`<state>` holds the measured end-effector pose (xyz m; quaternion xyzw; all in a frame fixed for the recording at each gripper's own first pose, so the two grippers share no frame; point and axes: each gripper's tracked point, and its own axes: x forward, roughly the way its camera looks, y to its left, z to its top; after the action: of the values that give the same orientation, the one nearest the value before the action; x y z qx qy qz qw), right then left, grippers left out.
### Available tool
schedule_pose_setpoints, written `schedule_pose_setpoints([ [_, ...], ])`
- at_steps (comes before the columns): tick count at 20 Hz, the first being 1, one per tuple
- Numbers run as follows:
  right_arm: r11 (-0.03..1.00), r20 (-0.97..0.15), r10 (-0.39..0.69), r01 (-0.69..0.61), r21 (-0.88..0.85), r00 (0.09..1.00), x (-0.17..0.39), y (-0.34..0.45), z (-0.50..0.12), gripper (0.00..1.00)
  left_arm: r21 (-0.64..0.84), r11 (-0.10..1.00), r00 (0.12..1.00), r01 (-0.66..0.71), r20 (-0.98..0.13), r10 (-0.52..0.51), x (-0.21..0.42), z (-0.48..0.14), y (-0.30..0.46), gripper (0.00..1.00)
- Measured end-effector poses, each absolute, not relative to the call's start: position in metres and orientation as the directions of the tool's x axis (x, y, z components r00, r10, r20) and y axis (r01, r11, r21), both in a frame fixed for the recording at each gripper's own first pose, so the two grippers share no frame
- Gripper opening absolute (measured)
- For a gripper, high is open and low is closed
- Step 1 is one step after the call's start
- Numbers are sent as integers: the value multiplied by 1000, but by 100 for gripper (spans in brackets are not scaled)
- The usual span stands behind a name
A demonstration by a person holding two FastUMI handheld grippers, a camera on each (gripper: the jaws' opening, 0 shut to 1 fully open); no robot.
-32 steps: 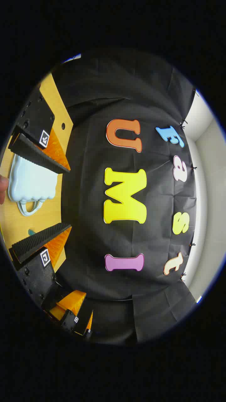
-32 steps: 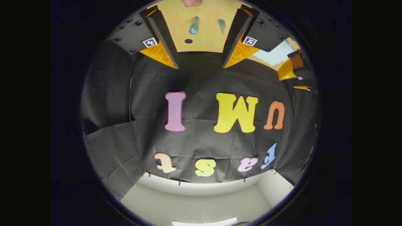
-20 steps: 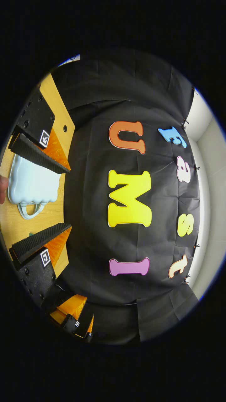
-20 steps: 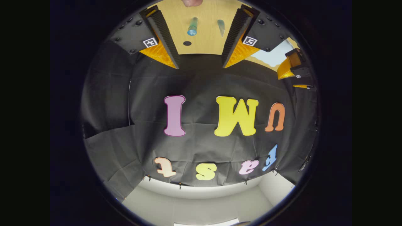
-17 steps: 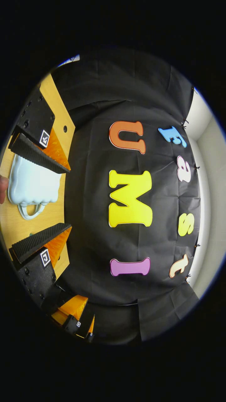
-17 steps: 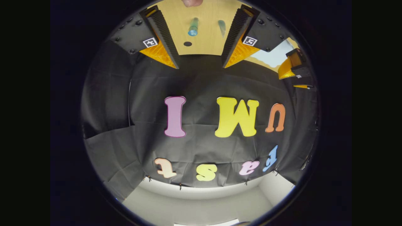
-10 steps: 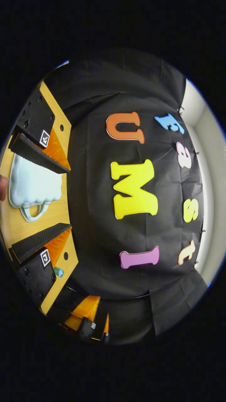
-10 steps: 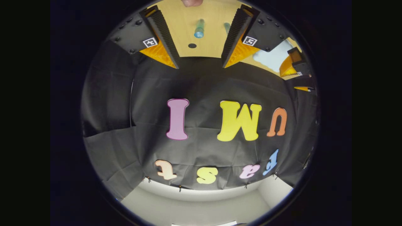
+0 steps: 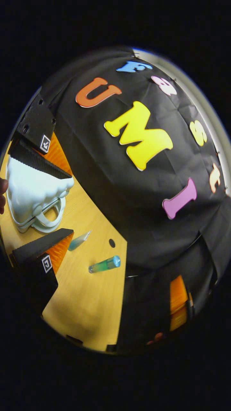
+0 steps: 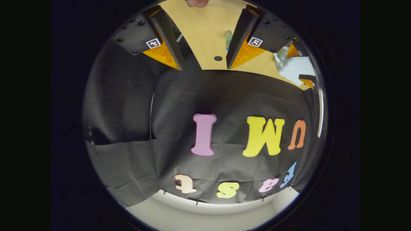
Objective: First open the suitcase, pack the skin care products into it, and then close the suitcase.
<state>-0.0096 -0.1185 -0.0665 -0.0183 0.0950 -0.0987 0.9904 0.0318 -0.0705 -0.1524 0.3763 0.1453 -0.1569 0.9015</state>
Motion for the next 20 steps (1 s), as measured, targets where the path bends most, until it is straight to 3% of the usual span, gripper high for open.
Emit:
schedule_pose_setpoints([
  [6, 964, -193, -265, 258, -57, 945, -23, -152, -72, 79, 752, 428, 829, 502, -560, 11, 46, -226, -48, 98],
  [16, 949, -223, -314, 313, -40, 923, -34, -181, -85, 79, 768, 211, 753, 604, -637, 163, 68, -262, -33, 93],
  [18, 947, -230, -319, 319, -34, 920, -37, -183, -87, 79, 771, 188, 753, 609, -636, 169, 74, -264, -34, 84],
  [20, 944, -240, -326, 328, -30, 914, -42, -184, -91, 80, 754, 190, 731, 629, -657, 185, 72, -272, -31, 60],
])
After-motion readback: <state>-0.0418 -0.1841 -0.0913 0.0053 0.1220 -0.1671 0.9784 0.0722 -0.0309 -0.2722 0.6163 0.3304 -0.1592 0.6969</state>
